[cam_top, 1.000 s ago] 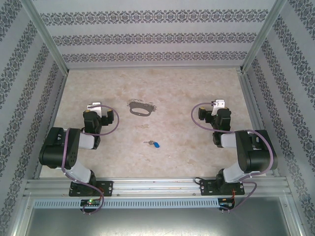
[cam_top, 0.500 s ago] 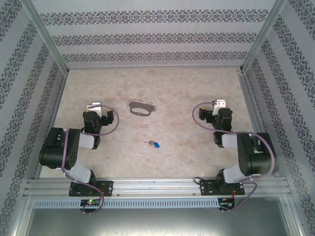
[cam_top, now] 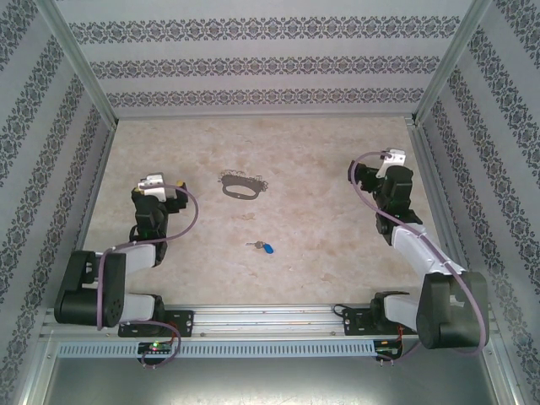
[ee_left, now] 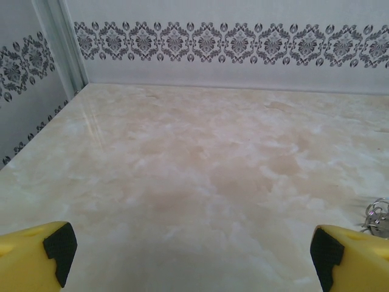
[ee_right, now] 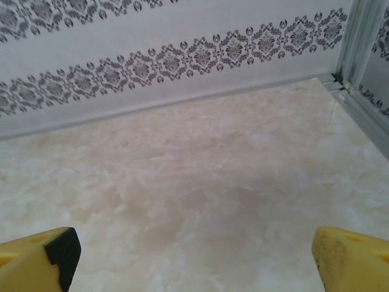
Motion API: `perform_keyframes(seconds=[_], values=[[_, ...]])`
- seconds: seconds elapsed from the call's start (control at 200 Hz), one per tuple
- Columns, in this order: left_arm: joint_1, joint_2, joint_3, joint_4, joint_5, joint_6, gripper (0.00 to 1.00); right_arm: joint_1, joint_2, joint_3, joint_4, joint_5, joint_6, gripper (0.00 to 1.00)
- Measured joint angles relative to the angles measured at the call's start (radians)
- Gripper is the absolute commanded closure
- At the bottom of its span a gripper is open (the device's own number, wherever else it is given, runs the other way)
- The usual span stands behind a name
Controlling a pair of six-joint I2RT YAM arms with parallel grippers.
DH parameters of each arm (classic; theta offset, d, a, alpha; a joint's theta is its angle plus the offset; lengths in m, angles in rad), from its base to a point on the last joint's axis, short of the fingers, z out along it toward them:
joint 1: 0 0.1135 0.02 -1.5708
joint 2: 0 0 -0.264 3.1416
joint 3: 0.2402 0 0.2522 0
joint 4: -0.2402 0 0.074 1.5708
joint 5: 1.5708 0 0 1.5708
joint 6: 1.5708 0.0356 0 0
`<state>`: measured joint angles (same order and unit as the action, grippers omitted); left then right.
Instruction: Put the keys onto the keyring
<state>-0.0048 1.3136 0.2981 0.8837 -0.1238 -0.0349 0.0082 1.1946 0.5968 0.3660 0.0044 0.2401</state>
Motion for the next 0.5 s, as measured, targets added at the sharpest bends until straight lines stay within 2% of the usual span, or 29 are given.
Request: perform_keyframes(seconds=[0.195, 0.5], values=[[0.0, -0.174, 0.021, -0.093, -0.013, 0.0, 0.0, 0.016, 0.017, 0.01, -0.029, -0.061, 0.077, 0.03], [-0.001, -0.252, 0.052, -0.24, 0.003, -0.016, 0.0, 0.143, 0.057, 0.095, -0.087, -0.099, 0.066, 0.08]])
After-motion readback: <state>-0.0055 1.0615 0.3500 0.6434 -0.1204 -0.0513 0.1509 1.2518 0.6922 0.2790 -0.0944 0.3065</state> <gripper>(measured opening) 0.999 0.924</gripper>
